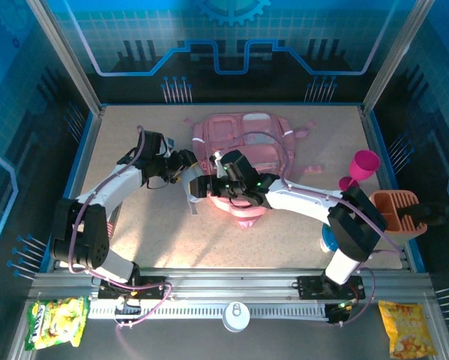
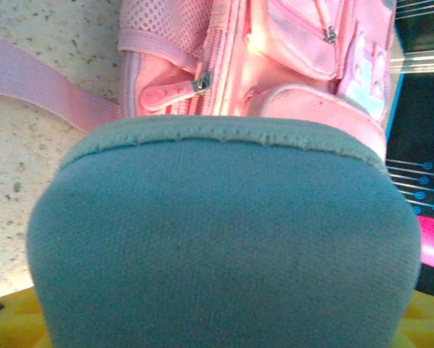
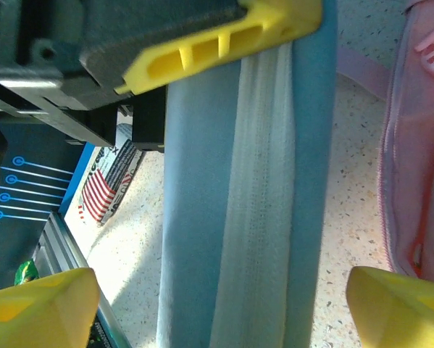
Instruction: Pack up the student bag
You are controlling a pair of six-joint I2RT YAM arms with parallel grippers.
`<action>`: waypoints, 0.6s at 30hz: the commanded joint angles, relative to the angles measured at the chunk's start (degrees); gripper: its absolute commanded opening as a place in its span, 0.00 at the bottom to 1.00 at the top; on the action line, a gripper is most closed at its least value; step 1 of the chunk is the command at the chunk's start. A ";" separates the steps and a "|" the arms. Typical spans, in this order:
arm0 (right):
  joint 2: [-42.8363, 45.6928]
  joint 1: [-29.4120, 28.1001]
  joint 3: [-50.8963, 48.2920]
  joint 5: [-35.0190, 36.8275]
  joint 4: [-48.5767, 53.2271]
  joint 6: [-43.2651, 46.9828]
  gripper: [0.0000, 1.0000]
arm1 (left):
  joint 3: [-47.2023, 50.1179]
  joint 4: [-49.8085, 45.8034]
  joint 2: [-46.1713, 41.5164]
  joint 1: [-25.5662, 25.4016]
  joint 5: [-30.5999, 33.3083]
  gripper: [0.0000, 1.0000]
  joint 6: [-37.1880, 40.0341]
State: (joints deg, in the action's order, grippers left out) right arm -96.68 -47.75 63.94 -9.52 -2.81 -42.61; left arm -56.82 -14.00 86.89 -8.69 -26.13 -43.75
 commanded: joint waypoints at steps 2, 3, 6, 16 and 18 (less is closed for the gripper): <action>-2.02 -0.67 2.41 -1.86 -0.62 0.12 0.80 | 0.91 2.56 -1.29 0.23 -3.38 0.62 -2.57; -2.42 -0.67 2.58 -2.42 -0.76 0.07 0.76 | 0.93 2.62 -1.26 0.25 -3.48 0.62 -2.65; -3.22 -0.59 3.11 -4.09 -1.14 -0.17 0.64 | 1.01 2.81 -1.26 0.25 -3.47 0.63 -2.88; 1.46 2.53 -0.30 -5.08 -2.71 -0.71 0.39 | 0.30 -0.40 -8.72 3.59 0.05 0.96 2.79; 3.45 4.16 -1.80 -5.21 -2.86 -0.81 0.39 | -0.81 -3.45 -10.54 3.52 2.86 0.99 6.28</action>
State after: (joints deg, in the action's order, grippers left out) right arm -97.47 -46.09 63.72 -14.02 -3.95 -43.48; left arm -55.79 -13.26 79.96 -5.48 -26.33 -43.03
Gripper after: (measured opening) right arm 0.396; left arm 0.984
